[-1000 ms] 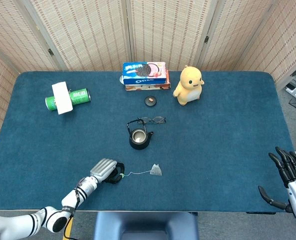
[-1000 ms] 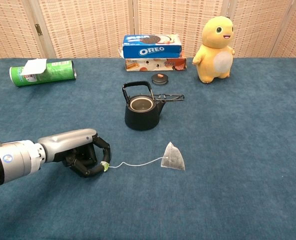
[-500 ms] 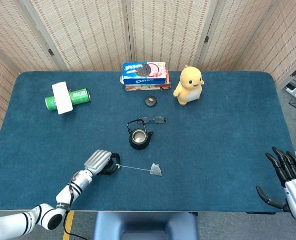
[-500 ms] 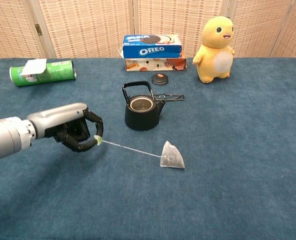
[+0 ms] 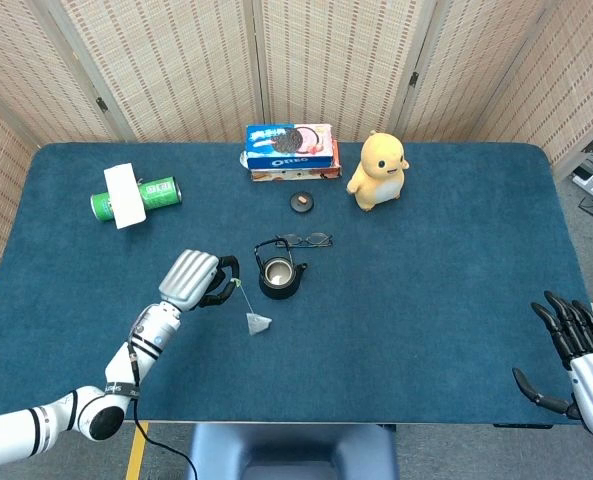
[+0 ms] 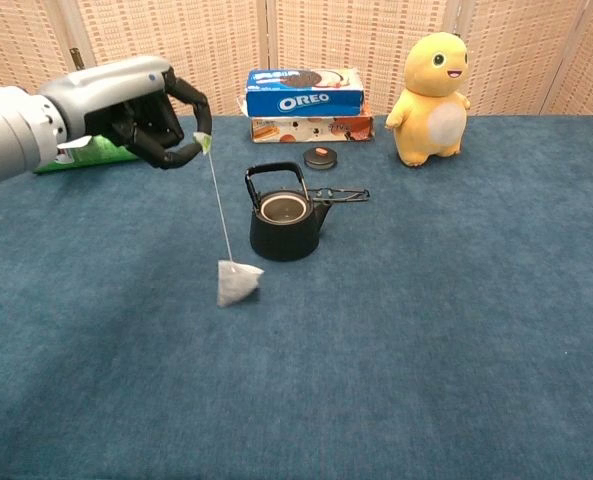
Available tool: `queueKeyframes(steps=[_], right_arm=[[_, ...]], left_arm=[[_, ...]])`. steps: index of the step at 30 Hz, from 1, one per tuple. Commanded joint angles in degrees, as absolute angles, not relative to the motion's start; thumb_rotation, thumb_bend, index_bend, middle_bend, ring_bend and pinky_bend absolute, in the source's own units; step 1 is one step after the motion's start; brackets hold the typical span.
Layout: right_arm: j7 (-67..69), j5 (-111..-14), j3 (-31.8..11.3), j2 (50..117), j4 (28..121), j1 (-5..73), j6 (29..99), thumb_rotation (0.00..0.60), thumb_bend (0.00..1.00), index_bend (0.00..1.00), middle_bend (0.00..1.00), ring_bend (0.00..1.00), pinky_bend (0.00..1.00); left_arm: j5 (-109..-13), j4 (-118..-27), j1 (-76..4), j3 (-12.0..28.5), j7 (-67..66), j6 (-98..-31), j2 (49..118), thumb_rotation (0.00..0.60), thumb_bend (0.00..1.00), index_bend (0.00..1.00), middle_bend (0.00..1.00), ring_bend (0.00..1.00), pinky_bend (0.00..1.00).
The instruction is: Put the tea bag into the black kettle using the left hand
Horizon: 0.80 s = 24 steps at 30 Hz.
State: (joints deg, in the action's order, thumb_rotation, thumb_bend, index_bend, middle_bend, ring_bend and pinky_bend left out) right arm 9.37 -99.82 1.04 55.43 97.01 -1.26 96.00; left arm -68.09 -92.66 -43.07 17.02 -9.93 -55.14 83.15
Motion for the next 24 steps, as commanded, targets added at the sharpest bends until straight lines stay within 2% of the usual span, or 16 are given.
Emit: queueKeyframes(steps=[1, 8, 24], right_arm=[[10.0, -99.4, 0.9, 55.2, 96.9, -1.2, 96.0, 0.339, 0.4, 0.0, 0.0, 0.02, 0.0], [11.8, -97.9, 0.3, 54.9, 96.6, -1.2, 96.1, 0.338, 0.4, 0.0, 0.0, 0.02, 0.0], [13.9, -95.1, -0.7, 54.1, 96.2, -1.3, 95.6, 0.339, 0.4, 0.0, 0.0, 0.03, 0.0]], left_arm=[[-64.7, -94.3, -45.4, 19.2, -11.5, -53.5, 81.9, 0.6, 0.56, 0.65, 1.0, 1.0, 1.0], [-60.3, -93.6, -50.0, 21.6, -15.7, -52.2, 81.8, 0.6, 0.57, 0.65, 1.0, 1.0, 1.0], [-55.5, -85.8, -57.7, 24.0, -13.6, -48.2, 84.2, 0.6, 0.57, 0.64, 1.0, 1.0, 1.0]])
